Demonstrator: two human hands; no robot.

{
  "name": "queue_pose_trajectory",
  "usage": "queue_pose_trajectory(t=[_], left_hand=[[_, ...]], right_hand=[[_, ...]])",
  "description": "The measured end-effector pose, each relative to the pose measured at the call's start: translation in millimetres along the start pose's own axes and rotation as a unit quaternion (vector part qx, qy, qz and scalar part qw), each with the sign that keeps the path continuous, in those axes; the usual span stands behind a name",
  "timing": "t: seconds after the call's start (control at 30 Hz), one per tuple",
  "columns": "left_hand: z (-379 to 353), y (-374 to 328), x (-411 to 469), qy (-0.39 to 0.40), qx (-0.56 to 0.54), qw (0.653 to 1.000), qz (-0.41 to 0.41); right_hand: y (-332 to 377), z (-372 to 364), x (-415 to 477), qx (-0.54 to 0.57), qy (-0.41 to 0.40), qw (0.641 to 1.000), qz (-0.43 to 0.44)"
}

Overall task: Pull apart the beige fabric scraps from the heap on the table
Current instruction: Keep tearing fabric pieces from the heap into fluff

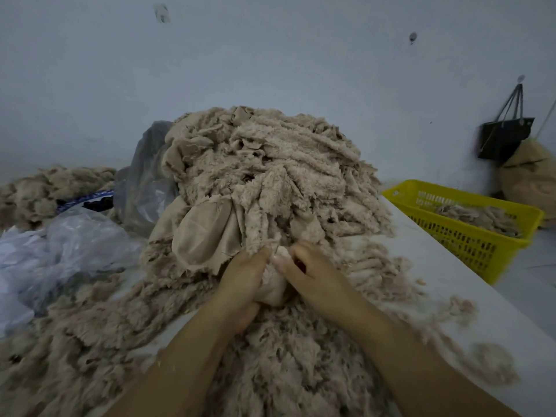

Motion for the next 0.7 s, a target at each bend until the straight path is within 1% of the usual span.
queue_pose_trajectory(t=[0.07, 0.1, 0.2, 0.33, 0.4, 0.47, 0.5, 0.53, 0.6, 0.67, 0.7], left_hand=[[-3, -2, -2, 0.000, 0.007, 1.000, -0.004], [-4, -3, -3, 0.001, 0.004, 1.000, -0.006], [-15, -5, -5, 0.026, -0.018, 0.999, 0.006], [-23, -3, -7, 0.039, -0.033, 0.999, 0.012], [-20, -4, -8, 0.064, -0.050, 0.997, 0.009], [-15, -9, -10, 0.095, -0.079, 0.992, 0.002], [-11, -10, -11, 0.092, -0.086, 0.992, -0.002], [-7, -11, -11, 0.082, -0.085, 0.993, -0.006], [-7, -9, -11, 0.063, -0.044, 0.997, -0.014], [-13, -6, -11, 0.044, 0.013, 0.999, -0.014], [-16, -4, -11, 0.045, 0.021, 0.999, -0.006]], right_hand=[[-1, 5, 3, -0.006, -0.031, 0.999, 0.027], [-1, 10, 3, -0.010, -0.052, 0.998, 0.025], [-7, 22, 4, 0.002, -0.094, 0.995, -0.021], [-19, 23, 3, 0.024, -0.132, 0.987, -0.089], [-32, 38, 1, 0.065, -0.186, 0.969, -0.148], [-55, 67, -7, 0.080, -0.263, 0.938, -0.212], [-63, 81, -12, 0.068, -0.298, 0.925, -0.224], [-68, 89, -14, 0.050, -0.319, 0.921, -0.218], [-68, 87, -12, 0.029, -0.319, 0.928, -0.188], [-62, 69, -9, 0.016, -0.265, 0.945, -0.192], [-61, 61, -7, 0.014, -0.249, 0.952, -0.178]])
Point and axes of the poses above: each hand's wrist, its own x-axis towards the middle knuckle, its own z-axis out of the back of the hand, y = z × x, the point moved 7 cm from there along x, towards the middle knuckle, and after that the axes turned 2 degrees about -x, right-handed, at the moved point
